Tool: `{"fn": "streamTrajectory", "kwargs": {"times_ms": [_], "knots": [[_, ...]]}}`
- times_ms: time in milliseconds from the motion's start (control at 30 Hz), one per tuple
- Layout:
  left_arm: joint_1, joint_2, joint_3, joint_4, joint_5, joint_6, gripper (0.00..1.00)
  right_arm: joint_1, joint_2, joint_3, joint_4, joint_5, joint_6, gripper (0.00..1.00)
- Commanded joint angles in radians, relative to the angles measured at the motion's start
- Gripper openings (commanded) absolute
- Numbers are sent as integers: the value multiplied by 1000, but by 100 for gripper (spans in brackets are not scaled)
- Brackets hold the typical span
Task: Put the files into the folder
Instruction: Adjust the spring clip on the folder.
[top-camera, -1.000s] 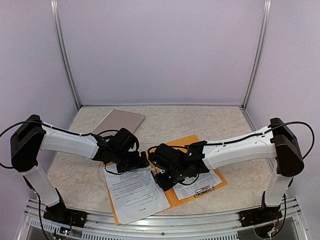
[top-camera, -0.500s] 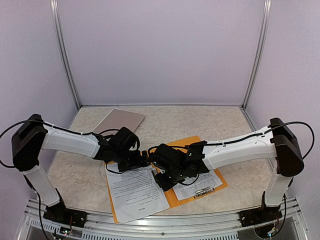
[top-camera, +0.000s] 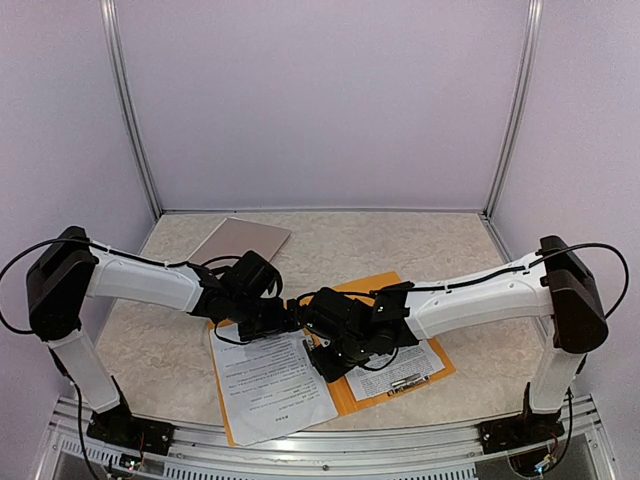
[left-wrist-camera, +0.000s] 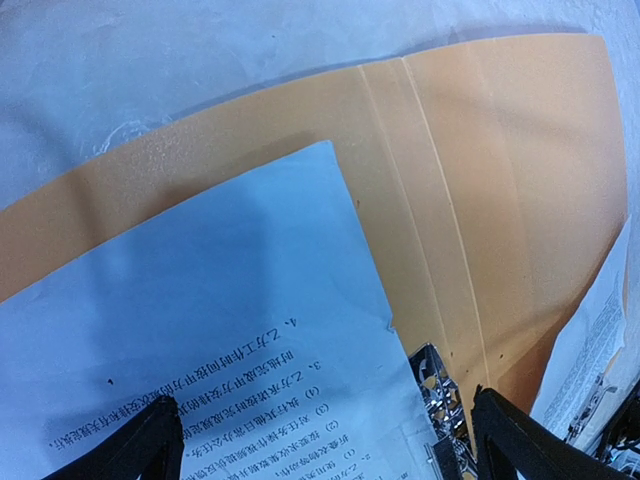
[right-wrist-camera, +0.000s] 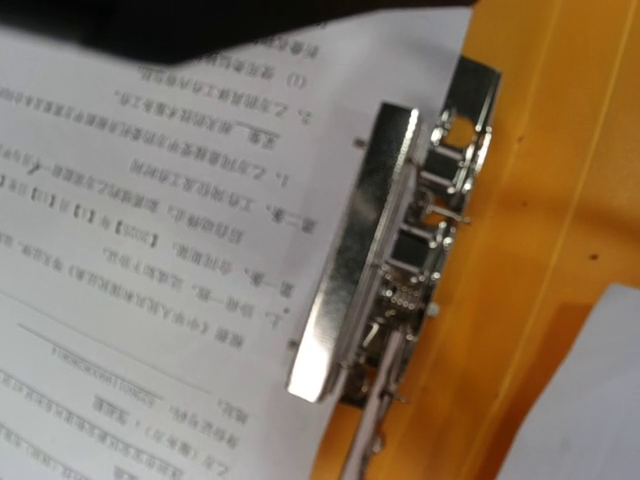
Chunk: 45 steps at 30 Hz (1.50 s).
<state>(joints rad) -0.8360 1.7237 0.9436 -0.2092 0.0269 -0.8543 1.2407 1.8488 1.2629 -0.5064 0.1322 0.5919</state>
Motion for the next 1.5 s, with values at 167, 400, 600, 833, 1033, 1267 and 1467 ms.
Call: {"fn": "streamTrajectory", "kwargs": {"times_ms": [167,400,600,833,1033,1267,1467], "knots": [[17,-8,28,-23,4,27,96,5,0,-6,-6,9,-3,14],[20,8,50,-31,10,40,96,5,1,-3,-11,12,-3,14],[20,-5,49,-35,13,41,97,6,2,-9,-4,12,0,14],[20,-60,37,-47,3,38,97,5,-2,-6,-3,14,-3,14],[20,-135,28,-74,-22,43,97,5,1,10,-10,18,-10,15],[20,-189,-6,-93,-56,31,97,3,18,54,-36,28,-25,18],[20,-218,-40,-91,-61,18,97,2,21,69,-54,35,-30,18]]}}
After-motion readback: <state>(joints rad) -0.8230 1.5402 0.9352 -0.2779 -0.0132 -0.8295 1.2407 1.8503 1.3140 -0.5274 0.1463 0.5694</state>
